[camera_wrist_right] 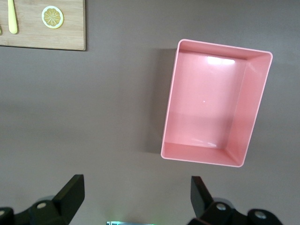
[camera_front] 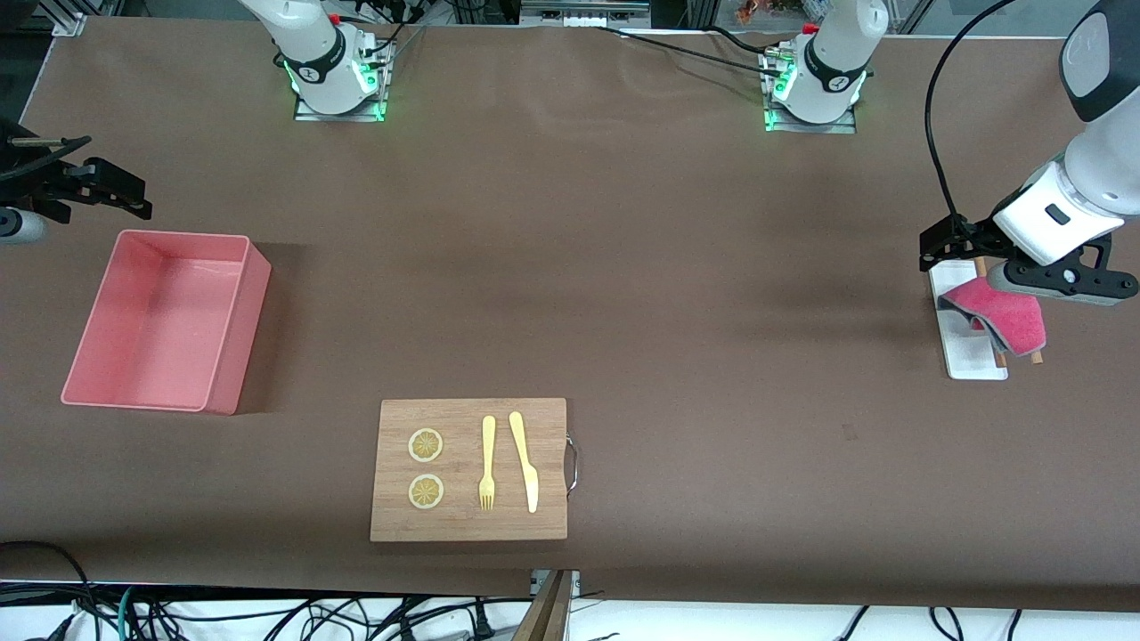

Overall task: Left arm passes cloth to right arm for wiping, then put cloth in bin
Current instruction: 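Lower the left gripper onto the pink cloth on the white tray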

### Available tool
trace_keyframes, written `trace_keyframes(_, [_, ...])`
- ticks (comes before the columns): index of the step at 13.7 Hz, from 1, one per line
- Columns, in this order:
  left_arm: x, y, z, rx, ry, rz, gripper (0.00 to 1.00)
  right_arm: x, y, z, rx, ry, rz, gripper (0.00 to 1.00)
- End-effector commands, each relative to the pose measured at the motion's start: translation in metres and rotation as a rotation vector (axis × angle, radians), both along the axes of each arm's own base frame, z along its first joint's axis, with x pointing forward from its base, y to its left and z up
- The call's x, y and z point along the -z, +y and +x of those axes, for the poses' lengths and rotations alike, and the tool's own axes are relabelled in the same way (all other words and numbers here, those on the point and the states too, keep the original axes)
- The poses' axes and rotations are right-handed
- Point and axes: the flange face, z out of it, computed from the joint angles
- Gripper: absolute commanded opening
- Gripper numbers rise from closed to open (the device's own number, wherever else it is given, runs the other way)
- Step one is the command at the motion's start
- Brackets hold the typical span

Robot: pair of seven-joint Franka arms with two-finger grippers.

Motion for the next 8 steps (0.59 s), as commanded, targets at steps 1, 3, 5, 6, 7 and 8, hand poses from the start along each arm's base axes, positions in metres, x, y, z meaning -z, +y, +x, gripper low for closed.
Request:
trace_keyframes(1, [-0.0030,-0.0044,0.0058,0.003,0.010,0.006,1.00,-0.0043,-0.0028,0.0044,-0.014,-0.009,-0.009,1.00])
trace_keyframes(3, [-0.0034,-0.0044,0.0069,0.002,0.008,0.006,1.00,-0.0042,-0.0028,0.0042,-0.014,-0.007,-0.009,1.00])
trace_keyframes(5, [-0.0030,-0.0044,0.0077,0.002,0.010,0.006,1.00,-0.0042,-0.0028,0.0042,-0.014,-0.007,-0.009,1.00])
trace_keyframes(6, [-0.0004,-0.0052,0.0073,0.003,0.022,0.006,1.00,-0.0042,-0.0028,0.0042,-0.014,-0.007,-0.009,1.00])
trace_keyframes(7, [0.0011,-0.0050,0.0067,0.005,0.036,0.008,1.00,-0.0043,-0.0028,0.0044,-0.014,-0.009,-0.009,1.00])
trace_keyframes(8, [0.0011,-0.0050,0.0067,0.005,0.036,0.008,1.00,-0.0042,-0.0028,0.0042,-0.014,-0.007,-0.009,1.00])
